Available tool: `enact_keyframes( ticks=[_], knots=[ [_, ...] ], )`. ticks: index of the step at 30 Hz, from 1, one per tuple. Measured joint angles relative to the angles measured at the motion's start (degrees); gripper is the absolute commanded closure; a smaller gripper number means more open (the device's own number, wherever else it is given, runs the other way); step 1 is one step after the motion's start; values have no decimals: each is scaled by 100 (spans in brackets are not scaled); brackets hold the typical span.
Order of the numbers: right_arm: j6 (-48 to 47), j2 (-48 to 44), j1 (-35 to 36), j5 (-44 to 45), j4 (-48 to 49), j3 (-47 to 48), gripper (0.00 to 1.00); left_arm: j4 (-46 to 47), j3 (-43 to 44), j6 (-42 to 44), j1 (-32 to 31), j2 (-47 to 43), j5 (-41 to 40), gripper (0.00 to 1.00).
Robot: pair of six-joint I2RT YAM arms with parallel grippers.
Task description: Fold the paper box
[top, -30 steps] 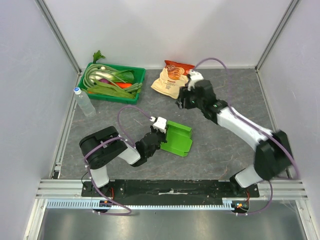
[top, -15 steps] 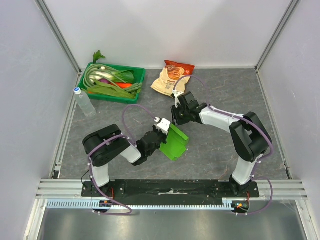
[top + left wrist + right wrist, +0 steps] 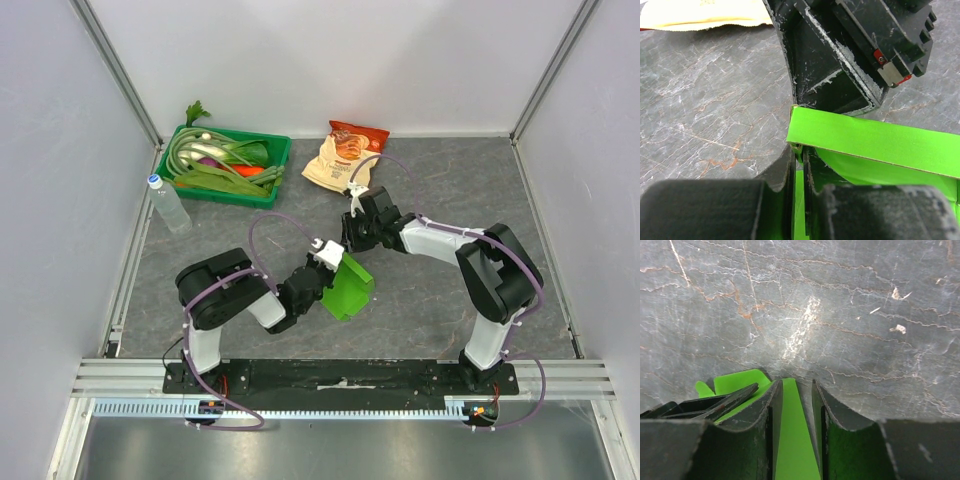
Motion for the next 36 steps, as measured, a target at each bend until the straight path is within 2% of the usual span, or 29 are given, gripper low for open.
enact_keyframes(
  ticks=[5,12,19,22,23,26,29,36],
  knots=[
    [452,-2,-72,-243,435,-243,64,162,83,179,-199,179,-625,98],
    [1895,-4,-199,-549,2135,-1137,70,308,238,428,-411,426,-1370,98],
    [2732,-4,-212,-487,2809,-1517,66,391,251,535,-468,481,-1506,97],
    [2741,-4,-212,-437,2736,-1510,63,417,195,531,-461,457,-1447,87],
    [2684,-4,-212,-431,2610,-1453,62,411,144,522,-455,415,-1388,74],
    [2352,-9,-210,-542,2124,-1231,60,365,-55,494,-396,214,-1165,59],
    [2013,-9,-210,-721,1646,-1091,60,271,-234,446,-350,-63,-960,52],
    [1473,-20,-341,-957,925,-708,59,11,-671,155,-332,-920,-592,47]
  ],
)
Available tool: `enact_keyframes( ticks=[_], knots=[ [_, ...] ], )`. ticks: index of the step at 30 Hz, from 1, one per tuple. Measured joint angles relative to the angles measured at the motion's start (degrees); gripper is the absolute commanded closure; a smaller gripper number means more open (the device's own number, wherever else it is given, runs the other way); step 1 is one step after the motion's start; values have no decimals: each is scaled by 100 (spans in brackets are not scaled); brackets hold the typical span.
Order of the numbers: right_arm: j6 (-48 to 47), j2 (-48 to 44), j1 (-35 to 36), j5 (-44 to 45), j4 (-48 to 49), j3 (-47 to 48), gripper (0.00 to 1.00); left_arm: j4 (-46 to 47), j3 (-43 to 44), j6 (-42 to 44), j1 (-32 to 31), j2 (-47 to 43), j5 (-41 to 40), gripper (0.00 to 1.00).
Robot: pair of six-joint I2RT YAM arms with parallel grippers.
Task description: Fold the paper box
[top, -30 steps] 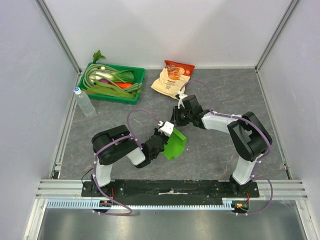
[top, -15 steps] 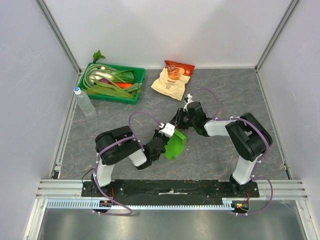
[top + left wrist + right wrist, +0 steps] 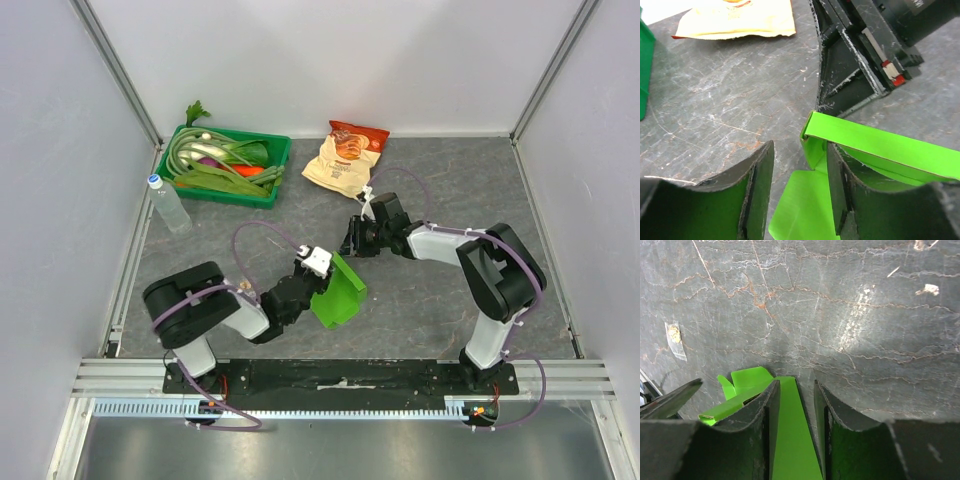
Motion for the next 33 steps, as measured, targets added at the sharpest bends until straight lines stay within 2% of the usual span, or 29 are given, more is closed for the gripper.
enact_keyframes(
  ticks=[7,11,18,22,23,27,28,33],
  knots=[
    [-361,-114,-83,9,-476,232,57,-887,-350,-754,0,-1119,400,55],
    [-570,-234,-85,107,-739,260,54,-1381,-428,-1119,4,-1309,492,54],
    [-1196,-857,-61,964,-1495,258,31,-2837,-426,-2035,66,-1985,588,52],
    [-1703,-1519,96,1633,-2059,258,12,-4181,-407,-2861,297,-2909,640,50],
    [-1825,-1687,208,1709,-2159,251,10,-4548,-402,-3051,407,-3215,734,50],
    [-2199,-2371,898,1733,-2374,225,7,-5744,-396,-3648,850,-4454,1204,44],
    [-2247,-2474,1014,1633,-2378,225,2,-6006,-396,-3783,946,-4752,1333,42],
    [-2409,-2437,1132,1217,-2400,225,2,-7160,-396,-4295,1235,-6028,2061,41]
  ],
)
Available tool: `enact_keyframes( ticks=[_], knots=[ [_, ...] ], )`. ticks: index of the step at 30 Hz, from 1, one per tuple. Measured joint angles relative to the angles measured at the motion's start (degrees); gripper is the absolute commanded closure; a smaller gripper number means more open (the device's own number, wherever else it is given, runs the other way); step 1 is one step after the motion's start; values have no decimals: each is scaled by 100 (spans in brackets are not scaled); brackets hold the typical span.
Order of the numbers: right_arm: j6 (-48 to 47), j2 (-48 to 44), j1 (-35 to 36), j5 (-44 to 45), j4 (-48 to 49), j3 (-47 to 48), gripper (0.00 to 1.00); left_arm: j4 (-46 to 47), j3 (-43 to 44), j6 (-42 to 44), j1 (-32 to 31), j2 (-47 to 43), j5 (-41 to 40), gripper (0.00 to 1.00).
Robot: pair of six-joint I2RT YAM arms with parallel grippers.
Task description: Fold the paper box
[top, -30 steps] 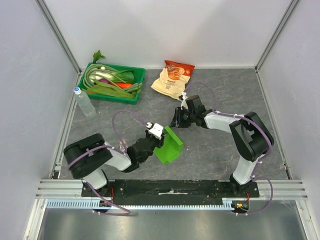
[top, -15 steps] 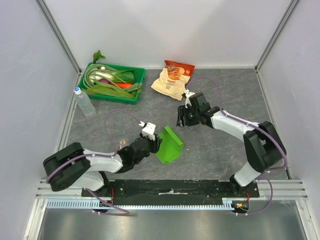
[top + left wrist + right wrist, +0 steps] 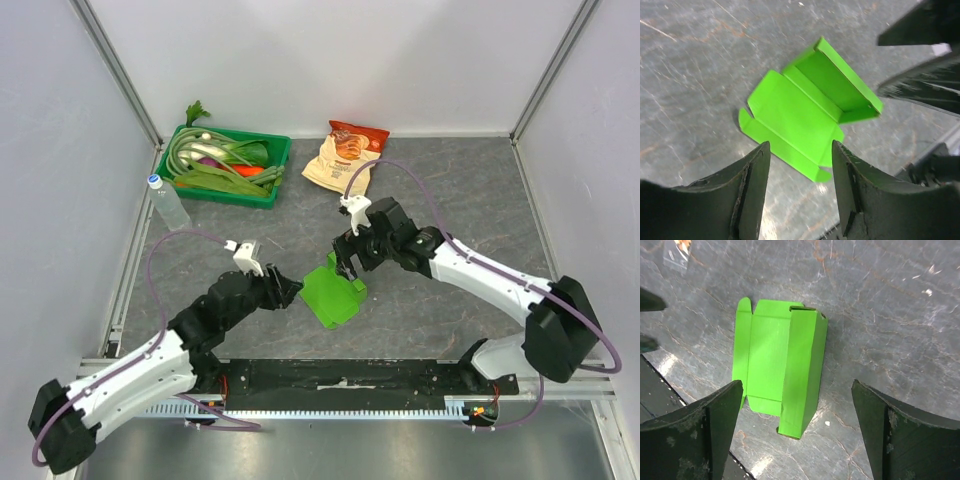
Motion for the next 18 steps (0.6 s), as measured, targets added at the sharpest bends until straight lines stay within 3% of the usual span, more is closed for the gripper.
enact_keyframes(
  ticks=[9,18],
  knots=[
    [-39,927,116,-61,-302,337,25,-1379,39,-393,13,-1384,824,41],
    [387,1172,236,361,-391,448,40,-1858,256,-452,13,-1639,977,40]
  ],
)
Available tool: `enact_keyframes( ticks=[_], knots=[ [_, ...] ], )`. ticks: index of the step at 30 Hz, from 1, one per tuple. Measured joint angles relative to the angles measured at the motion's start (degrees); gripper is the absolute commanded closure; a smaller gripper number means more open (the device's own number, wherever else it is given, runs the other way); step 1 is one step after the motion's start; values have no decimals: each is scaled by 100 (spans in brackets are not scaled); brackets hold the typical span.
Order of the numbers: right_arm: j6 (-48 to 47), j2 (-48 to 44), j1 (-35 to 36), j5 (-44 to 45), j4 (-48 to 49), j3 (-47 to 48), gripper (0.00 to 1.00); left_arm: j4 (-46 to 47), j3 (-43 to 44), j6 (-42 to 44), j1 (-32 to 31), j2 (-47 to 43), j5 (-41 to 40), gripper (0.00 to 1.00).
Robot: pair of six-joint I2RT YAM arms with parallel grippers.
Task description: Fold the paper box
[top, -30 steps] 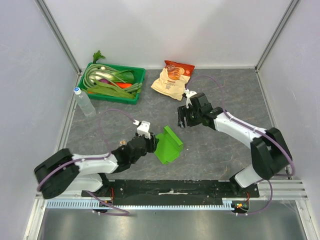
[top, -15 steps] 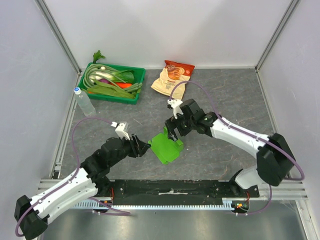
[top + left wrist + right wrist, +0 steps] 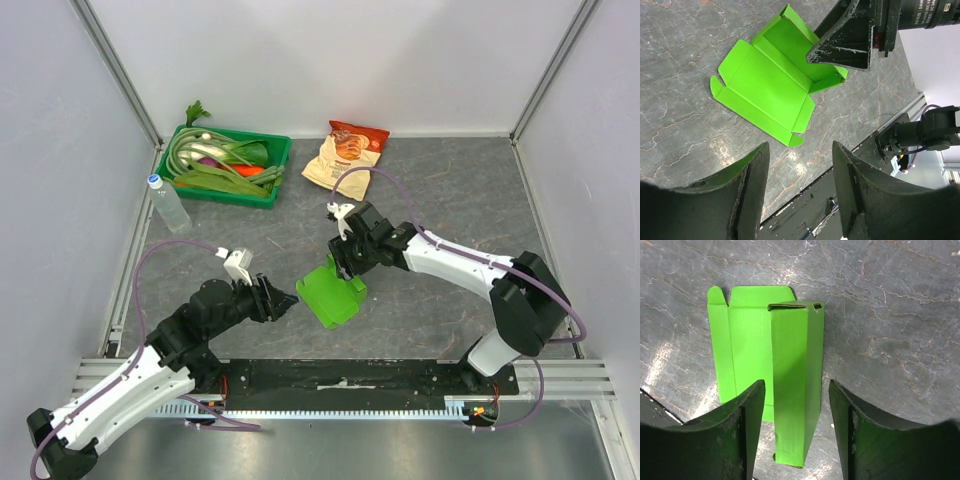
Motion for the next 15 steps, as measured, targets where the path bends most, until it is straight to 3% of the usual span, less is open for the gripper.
enact_keyframes(
  ticks=[8,15],
  knots=[
    [256,70,66,201,2,0,53,-63,31,0,0,151,-2,40],
    [481,-20,66,264,7,0,76,-63,33,-2,0,184,0,40]
  ],
)
